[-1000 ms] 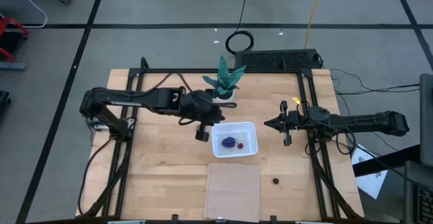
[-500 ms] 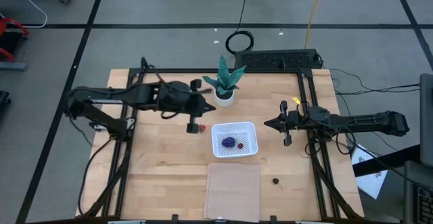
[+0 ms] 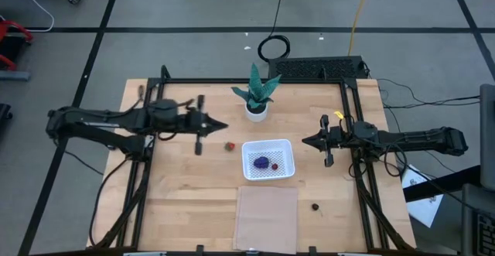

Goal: Pick and placing Produce into tupperware
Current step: Put the black cherry into the basket

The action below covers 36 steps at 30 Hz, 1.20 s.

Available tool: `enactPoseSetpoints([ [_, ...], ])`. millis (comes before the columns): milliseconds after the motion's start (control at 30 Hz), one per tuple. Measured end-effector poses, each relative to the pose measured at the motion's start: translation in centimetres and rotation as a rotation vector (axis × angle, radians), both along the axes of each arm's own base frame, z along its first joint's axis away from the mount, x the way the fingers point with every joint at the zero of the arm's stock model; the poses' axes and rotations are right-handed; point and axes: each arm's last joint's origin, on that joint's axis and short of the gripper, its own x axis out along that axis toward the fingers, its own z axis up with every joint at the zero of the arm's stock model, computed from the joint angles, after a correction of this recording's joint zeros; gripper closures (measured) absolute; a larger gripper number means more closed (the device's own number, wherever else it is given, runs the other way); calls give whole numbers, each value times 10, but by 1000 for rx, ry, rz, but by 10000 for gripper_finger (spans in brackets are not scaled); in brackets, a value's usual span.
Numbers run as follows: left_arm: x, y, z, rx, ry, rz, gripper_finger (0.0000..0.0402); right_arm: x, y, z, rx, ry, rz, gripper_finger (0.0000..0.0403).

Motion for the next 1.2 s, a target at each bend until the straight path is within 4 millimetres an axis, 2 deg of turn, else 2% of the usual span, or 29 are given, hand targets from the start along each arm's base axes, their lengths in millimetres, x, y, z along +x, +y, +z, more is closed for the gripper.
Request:
enactPoseSetpoints([
  [133,-32,2,-5,-12,-62,71,402,0,0,0,0,0,0,403],
  [267,-57,0,-12,-40,-122,19,402,0,0,0,-1,-3,0,403],
  [433,-64,-3,-41,-68,-188,-53,402,0,0,1,-4,-9,-1,403],
  [533,-68,-1,-62,-75,-212,30,402,0,0,1,-4,-9,-1,403],
  [667,-78,3,-76,-83,-232,87,402,0,0,1,-4,-9,-2,403],
  [800,-91,4,-78,-60,-233,95,401,0,0,1,-1,-9,-3,403],
  [1033,-111,1,-82,-71,-176,-8,402,0,0,1,-2,-9,-3,403],
  [1200,-114,0,-92,-105,-151,-4,402,0,0,1,-3,-9,-3,403],
])
